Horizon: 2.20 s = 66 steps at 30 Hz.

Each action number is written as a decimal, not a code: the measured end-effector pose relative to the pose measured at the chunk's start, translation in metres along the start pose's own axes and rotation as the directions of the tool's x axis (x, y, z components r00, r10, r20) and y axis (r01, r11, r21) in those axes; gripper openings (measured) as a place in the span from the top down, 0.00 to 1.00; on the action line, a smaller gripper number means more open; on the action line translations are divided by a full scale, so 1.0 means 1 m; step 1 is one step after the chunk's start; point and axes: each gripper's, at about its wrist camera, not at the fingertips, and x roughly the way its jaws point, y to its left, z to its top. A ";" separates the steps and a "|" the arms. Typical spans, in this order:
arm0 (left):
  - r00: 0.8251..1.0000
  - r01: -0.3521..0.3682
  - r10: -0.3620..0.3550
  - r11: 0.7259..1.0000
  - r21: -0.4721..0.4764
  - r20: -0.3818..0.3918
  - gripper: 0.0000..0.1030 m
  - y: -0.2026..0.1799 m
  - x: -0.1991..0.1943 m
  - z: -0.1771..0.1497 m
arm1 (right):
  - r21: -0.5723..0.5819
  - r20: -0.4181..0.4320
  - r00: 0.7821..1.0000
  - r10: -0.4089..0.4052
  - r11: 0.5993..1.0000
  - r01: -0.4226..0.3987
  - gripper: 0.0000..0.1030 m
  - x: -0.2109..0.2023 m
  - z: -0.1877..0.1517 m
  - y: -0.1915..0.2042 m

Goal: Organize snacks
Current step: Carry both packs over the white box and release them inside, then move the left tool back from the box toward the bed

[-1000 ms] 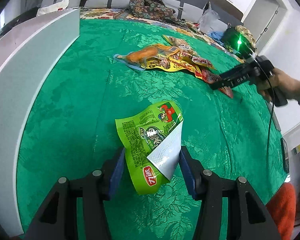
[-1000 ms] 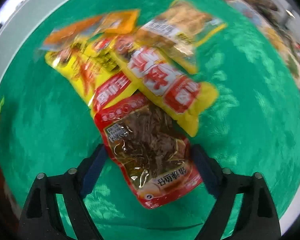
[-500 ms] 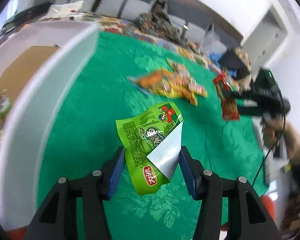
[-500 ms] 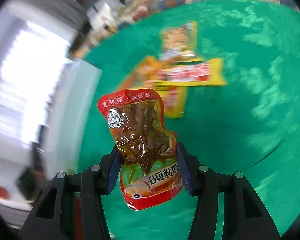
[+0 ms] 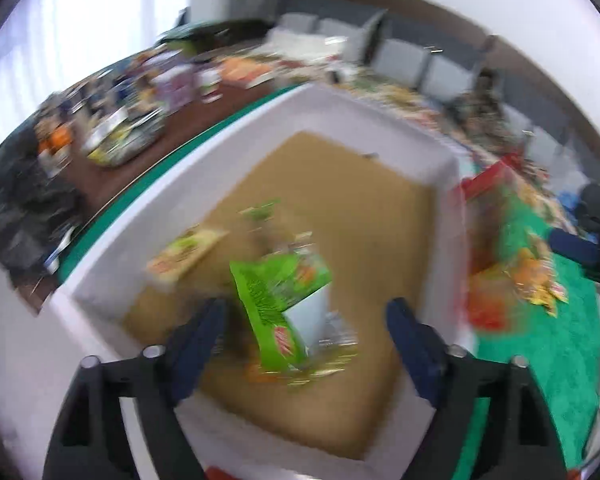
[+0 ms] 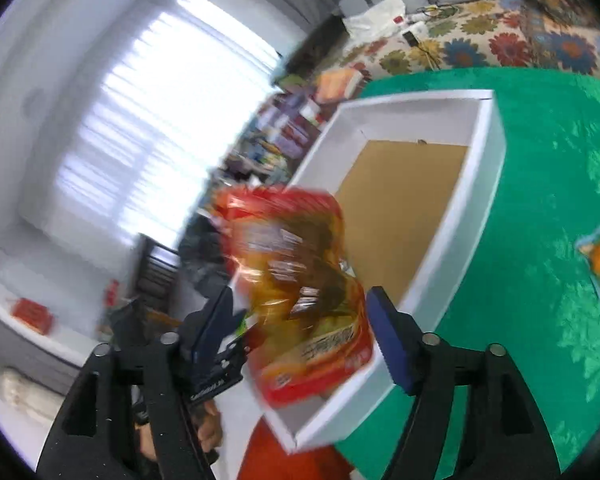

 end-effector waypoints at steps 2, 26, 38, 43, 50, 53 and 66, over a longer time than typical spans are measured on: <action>1.000 -0.016 0.015 1.000 -0.021 -0.023 0.18 0.015 0.005 -0.010 | -0.016 -0.017 0.997 -0.070 0.997 0.070 0.28 0.015 0.002 0.004; 0.998 -0.002 -0.014 0.970 0.245 0.063 0.18 -0.147 0.031 -0.036 | 0.214 0.098 0.502 -0.859 0.511 0.833 0.28 -0.226 -0.197 -0.313; 0.999 -0.026 0.015 0.970 0.241 0.047 0.18 -0.153 0.033 -0.050 | 0.286 0.167 0.478 -0.863 0.506 0.814 0.24 -0.242 -0.202 -0.330; 0.997 -0.075 0.057 0.931 0.358 0.061 0.18 -0.171 0.034 -0.063 | 0.289 0.162 0.480 -0.862 0.507 0.812 0.20 -0.240 -0.203 -0.330; 0.997 -0.076 0.062 0.924 0.374 0.048 0.18 -0.173 0.036 -0.065 | 0.289 0.163 0.481 -0.862 0.508 0.812 0.18 -0.239 -0.204 -0.330; 0.998 -0.062 0.053 0.923 0.381 0.033 0.18 -0.173 0.036 -0.064 | 0.289 0.163 0.481 -0.862 0.507 0.812 0.18 -0.239 -0.203 -0.330; 0.955 -0.182 0.029 0.843 0.506 0.295 0.06 -0.225 -0.031 -0.045 | 0.289 0.163 0.481 -0.862 0.507 0.812 0.18 -0.238 -0.203 -0.330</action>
